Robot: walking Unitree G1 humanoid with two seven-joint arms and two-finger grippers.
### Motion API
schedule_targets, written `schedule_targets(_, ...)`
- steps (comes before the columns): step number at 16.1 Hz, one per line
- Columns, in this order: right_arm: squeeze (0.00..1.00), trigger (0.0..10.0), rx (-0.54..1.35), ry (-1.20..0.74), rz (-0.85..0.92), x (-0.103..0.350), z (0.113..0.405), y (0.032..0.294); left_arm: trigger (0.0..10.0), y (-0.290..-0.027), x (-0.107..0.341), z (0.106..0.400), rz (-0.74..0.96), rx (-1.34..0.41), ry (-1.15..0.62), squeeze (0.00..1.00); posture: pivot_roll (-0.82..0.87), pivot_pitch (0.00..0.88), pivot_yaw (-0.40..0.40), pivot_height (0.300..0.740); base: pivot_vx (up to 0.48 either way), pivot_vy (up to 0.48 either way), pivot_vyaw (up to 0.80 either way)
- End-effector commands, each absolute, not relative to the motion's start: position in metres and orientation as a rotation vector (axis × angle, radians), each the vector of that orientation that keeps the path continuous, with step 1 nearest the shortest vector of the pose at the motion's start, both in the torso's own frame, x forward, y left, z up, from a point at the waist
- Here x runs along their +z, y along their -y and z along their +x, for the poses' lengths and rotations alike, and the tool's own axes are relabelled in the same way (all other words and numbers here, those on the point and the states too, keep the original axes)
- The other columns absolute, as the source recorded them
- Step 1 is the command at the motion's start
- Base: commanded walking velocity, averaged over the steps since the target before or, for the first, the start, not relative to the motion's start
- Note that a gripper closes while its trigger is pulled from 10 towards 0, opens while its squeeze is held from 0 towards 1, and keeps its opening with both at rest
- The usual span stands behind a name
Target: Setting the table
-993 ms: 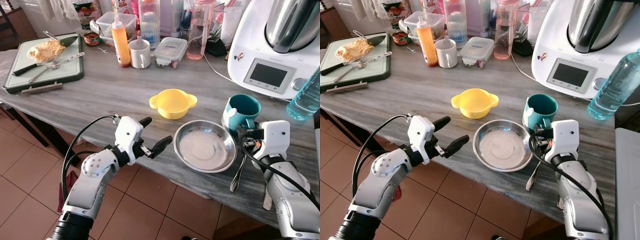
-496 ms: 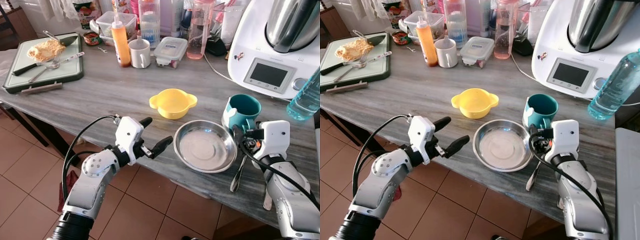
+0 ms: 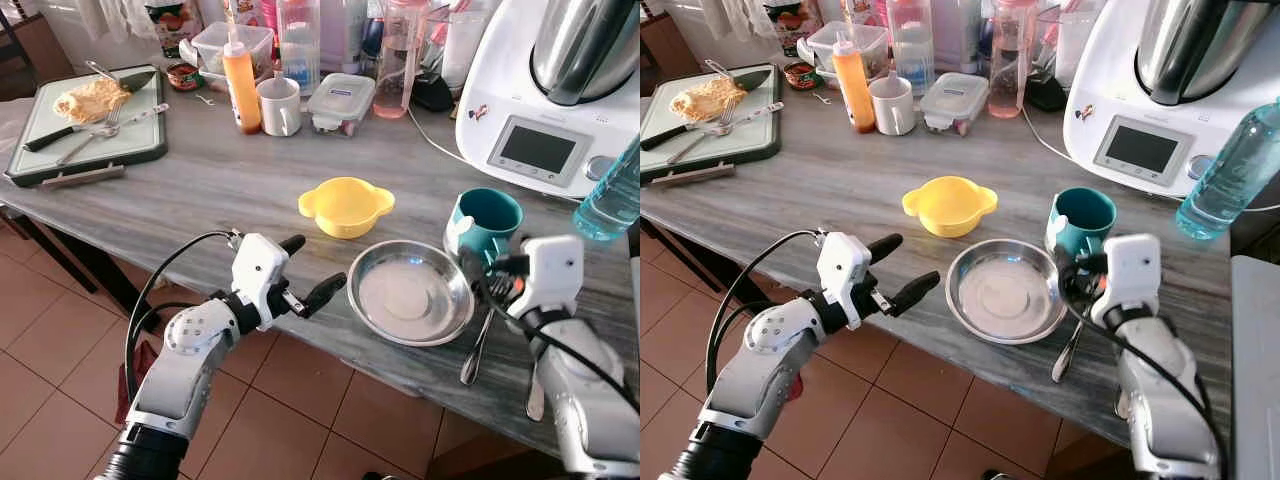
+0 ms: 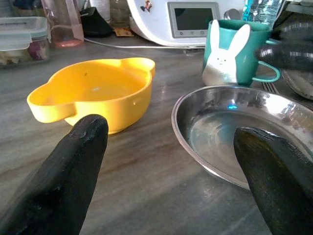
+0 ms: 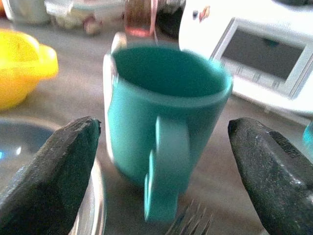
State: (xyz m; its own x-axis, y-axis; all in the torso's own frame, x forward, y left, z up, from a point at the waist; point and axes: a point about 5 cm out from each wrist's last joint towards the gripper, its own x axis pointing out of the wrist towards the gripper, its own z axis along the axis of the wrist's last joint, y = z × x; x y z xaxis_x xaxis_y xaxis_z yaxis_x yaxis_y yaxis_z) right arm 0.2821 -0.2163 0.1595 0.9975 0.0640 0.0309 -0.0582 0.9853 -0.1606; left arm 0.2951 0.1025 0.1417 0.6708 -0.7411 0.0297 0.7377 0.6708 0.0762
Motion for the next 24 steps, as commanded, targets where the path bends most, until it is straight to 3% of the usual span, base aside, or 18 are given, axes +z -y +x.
schedule_targets(1, 1.00, 10.0, 0.071, 0.060, -0.175, 0.164, 0.281, 0.214, 10.0, -0.101, 0.141, 0.293, 0.070, -0.843, 0.055, 0.00, 0.06, 0.132, 0.018, 0.740, 0.000, 0.000, 0.00)
schedule_targets(9, 1.00, 10.0, 0.083, 0.196, -0.183, 0.186, 0.267, 0.200, 10.0, -0.100, 0.142, 0.295, 0.069, -0.842, 0.058, 0.00, 0.05, 0.131, 0.023, 0.740, 0.000, 0.000, 0.00)
schedule_targets(15, 1.00, 10.0, -0.057, 0.345, -0.207, 0.209, 0.238, 0.185, 10.0, -0.096, 0.143, 0.297, 0.056, -0.850, 0.067, 0.00, 0.03, 0.118, 0.018, 0.740, 0.000, 0.000, 0.00)
schedule_targets(20, 1.00, 10.0, -0.155, 0.304, -0.162, 0.199, 0.215, 0.177, 10.0, -0.100, 0.148, 0.311, 0.042, -0.683, 0.100, 0.00, 0.01, 0.106, 0.003, 0.740, 0.000, 0.000, 0.00)
schedule_targets(21, 0.74, 10.0, -0.171, 0.285, -0.150, 0.195, 0.211, 0.176, 10.0, -0.103, 0.150, 0.314, 0.040, -0.637, 0.116, 0.00, 0.01, 0.106, 0.003, 0.740, 0.000, 0.000, 0.00)
schedule_targets(22, 0.27, 10.0, -0.175, 0.268, -0.143, 0.192, 0.208, 0.176, 10.0, -0.105, 0.151, 0.316, 0.036, -0.606, 0.119, 0.00, 0.01, 0.104, -0.002, 0.740, 0.000, 0.000, 0.00)
schedule_targets(23, 0.00, 10.0, -0.172, 0.237, -0.138, 0.187, 0.205, 0.174, 10.0, -0.108, 0.151, 0.318, 0.025, -0.573, 0.115, 0.00, 0.01, 0.103, -0.004, 0.740, 0.000, 0.000, 0.00)
schedule_targets(24, 0.00, 10.0, -0.171, 0.221, -0.136, 0.183, 0.203, 0.172, 10.0, -0.110, 0.150, 0.318, 0.037, -0.547, 0.119, 0.00, 0.01, 0.103, -0.004, 0.740, 0.000, 0.000, -0.71)
